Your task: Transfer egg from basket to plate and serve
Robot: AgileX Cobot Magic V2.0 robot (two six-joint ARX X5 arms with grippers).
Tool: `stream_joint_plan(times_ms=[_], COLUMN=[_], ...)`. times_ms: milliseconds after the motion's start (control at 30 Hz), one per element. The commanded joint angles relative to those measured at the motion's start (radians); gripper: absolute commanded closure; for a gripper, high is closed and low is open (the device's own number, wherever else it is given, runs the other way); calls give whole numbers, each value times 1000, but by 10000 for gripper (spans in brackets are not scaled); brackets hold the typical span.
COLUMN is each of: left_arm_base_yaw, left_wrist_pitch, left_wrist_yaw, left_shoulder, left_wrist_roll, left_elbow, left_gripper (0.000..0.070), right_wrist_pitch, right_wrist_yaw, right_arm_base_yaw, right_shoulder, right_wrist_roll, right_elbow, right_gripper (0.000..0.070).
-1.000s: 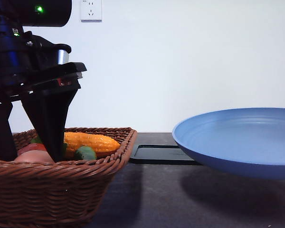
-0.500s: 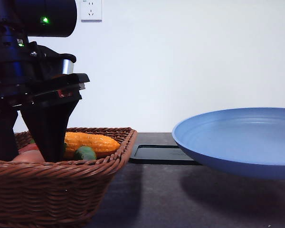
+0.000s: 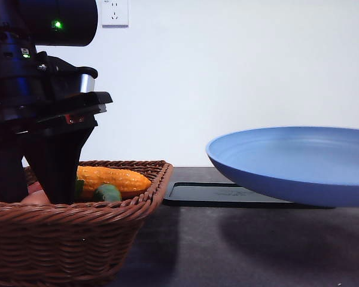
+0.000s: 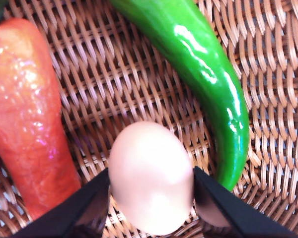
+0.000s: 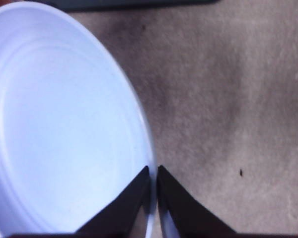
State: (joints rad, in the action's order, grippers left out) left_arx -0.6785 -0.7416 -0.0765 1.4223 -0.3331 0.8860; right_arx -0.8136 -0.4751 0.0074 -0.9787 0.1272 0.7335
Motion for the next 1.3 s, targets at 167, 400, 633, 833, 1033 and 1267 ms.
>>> stream_joint_plan(times_ms=[167, 400, 633, 833, 1033, 1267], left_arm_base_yaw=[-8, -17, -111, -238, -324, -363], left_wrist_pitch=[-29, -98, -98, -78, -102, -108], left_wrist_yaw=[4, 3, 2, 3, 34, 73], left_shoulder=[-36, -117, -146, -117, -29, 94], left_wrist_roll=[38, 59, 61, 63, 65, 86], left_elbow=[126, 329, 497, 501, 501, 501], left_gripper=[497, 497, 497, 497, 497, 497], right_wrist_pitch=[-14, -21, 9, 54, 61, 58], right_wrist_yaw=[-17, -34, -53, -52, -96, -98], right_arm_base_yaw=[5, 46, 163, 275, 323, 325], right_shoulder=[-7, -27, -99, -168, -190, -190], right_wrist_roll=[1, 20, 49, 75, 86, 85], right_elbow=[111, 124, 124, 124, 125, 125], right_gripper=[700, 700, 700, 700, 700, 700])
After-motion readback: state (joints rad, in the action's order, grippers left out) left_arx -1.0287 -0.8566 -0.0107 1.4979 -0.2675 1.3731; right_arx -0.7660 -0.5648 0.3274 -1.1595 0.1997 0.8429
